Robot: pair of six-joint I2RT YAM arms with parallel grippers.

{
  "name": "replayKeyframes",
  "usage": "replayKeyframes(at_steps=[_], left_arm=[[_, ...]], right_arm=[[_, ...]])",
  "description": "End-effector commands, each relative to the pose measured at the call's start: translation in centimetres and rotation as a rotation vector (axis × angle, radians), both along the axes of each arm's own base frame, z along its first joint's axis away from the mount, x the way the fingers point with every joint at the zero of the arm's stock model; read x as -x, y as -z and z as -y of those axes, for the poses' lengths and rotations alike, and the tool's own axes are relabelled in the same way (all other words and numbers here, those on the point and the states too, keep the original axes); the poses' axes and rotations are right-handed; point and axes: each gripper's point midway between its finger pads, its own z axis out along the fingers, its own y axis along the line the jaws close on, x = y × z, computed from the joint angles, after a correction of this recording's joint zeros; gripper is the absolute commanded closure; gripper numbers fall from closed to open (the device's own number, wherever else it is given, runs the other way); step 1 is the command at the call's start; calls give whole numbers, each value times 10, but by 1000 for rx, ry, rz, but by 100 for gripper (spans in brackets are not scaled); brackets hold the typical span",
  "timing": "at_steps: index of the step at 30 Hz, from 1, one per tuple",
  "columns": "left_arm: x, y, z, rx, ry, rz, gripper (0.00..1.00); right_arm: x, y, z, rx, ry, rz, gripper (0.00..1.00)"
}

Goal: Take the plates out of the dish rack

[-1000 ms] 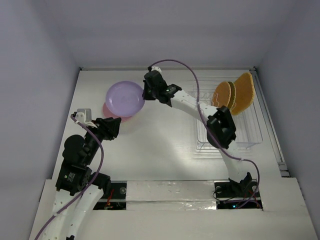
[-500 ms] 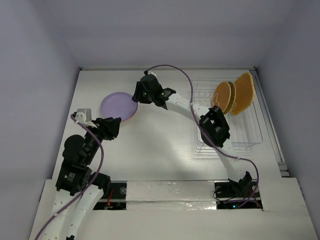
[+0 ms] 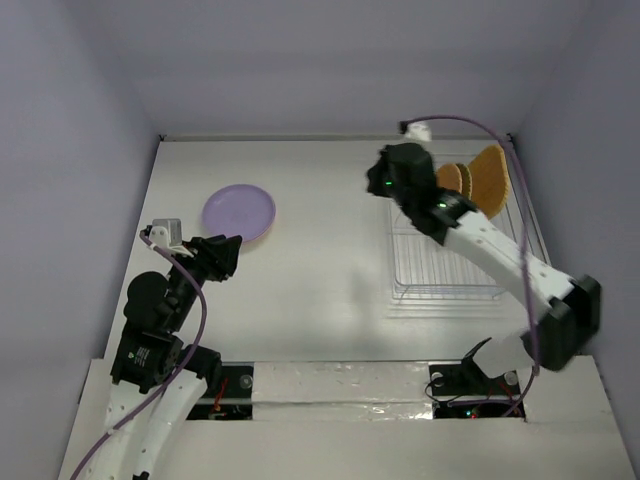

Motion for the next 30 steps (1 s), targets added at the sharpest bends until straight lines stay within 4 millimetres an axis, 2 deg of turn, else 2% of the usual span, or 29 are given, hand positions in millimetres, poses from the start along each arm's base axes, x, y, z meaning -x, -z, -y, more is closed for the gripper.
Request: replayKeyframes(at_steps=[1,2,4,5,7,9,10,12,14,17,22,30], left_arm=[[2,-14,0,18,7,59,60],[3,-15,0,19,9,63,60],[2,-14,1,18,9,59,60],[2,-14,1,19,9,61,60],[2,-14,1,17,9,60,60],[2,-13,0,17,6,56,60],[1,-14,0,16,6,58,60],[1,-13,0,17,4,55,60],[0,-12,0,16,4,50,60],[0,-12,0,15,4,49,60],[-2,-10,-2,15,-11,37,60],[-1,-10,-2,15,-11,39,60]], right_arm=[[11,-3,116,130,268,39,100],[14,-3,142,146,317,33,100],[34,1,178,199,376,23,100],[35,4,201,213,425,10,100],[44,11,219,207,423,-5,100],[42,12,235,185,429,0,100],[42,15,233,177,393,-7,100],[38,23,236,183,370,-38,86],[32,32,240,180,350,-76,67],[26,40,247,167,362,-98,55],[8,53,250,152,351,-129,56],[-19,81,264,146,393,-174,65]])
